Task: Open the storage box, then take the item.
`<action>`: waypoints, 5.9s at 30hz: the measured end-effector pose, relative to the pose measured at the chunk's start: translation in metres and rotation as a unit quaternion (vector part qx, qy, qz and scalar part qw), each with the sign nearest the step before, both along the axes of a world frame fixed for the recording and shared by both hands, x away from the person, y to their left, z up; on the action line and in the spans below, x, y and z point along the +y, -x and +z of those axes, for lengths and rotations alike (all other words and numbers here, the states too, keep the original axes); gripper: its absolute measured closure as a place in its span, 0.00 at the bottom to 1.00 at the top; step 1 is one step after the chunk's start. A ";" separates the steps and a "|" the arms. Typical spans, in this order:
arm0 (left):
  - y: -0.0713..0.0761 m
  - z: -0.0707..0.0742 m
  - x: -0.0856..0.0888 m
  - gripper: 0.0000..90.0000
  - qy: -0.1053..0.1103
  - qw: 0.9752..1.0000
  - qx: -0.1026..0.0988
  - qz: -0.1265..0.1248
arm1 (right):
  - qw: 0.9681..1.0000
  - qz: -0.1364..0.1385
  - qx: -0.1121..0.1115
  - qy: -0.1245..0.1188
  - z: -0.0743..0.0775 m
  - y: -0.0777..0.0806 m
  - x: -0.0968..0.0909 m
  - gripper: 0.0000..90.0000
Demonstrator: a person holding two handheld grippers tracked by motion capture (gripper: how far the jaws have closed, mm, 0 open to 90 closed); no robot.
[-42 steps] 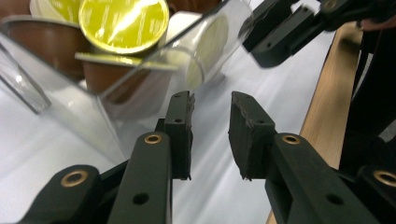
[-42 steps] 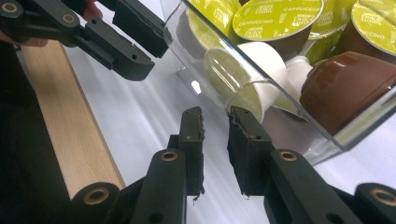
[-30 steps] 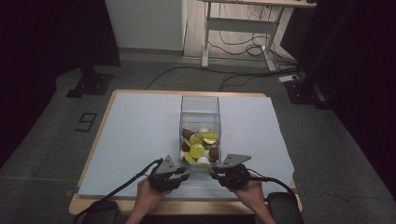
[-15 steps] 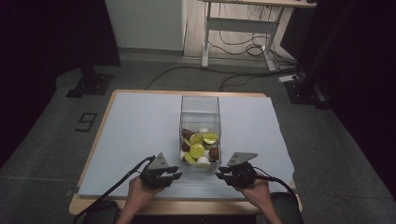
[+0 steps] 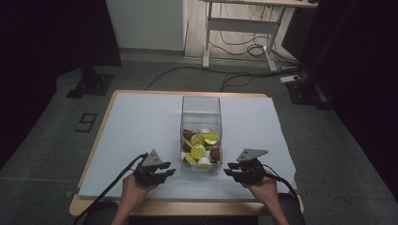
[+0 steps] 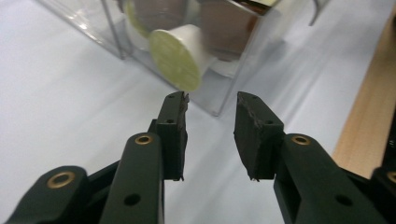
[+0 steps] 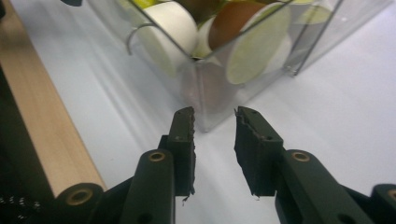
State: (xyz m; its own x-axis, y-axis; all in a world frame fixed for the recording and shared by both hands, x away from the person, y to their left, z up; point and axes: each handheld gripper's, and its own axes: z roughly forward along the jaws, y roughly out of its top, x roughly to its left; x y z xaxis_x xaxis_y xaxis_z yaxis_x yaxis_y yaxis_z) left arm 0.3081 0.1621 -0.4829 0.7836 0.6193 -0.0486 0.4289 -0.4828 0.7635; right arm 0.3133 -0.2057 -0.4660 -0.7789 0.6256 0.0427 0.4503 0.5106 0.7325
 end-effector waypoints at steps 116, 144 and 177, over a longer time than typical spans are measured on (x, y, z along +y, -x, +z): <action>-0.047 -0.045 0.027 0.00 -0.069 0.990 0.040 0.120 | 0.997 -0.070 -0.022 0.017 0.007 -0.031 -0.018 0.11; -0.047 -0.045 0.027 0.00 -0.069 0.990 0.041 0.120 | 1.000 -0.006 -0.016 -0.003 0.036 -0.042 0.021 0.09; -0.047 -0.045 0.027 0.00 -0.069 0.990 0.041 0.120 | 0.997 0.066 -0.003 0.025 0.033 -0.066 0.087 0.27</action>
State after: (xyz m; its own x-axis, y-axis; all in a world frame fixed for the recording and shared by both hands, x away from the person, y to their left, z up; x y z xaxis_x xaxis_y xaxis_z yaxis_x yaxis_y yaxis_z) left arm 0.3553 0.1891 -0.5282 0.6106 0.7919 -0.0076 0.6009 -0.4569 0.6559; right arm 0.3788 -0.1187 -0.4334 -0.8549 0.5187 0.0083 0.3717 0.6013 0.7073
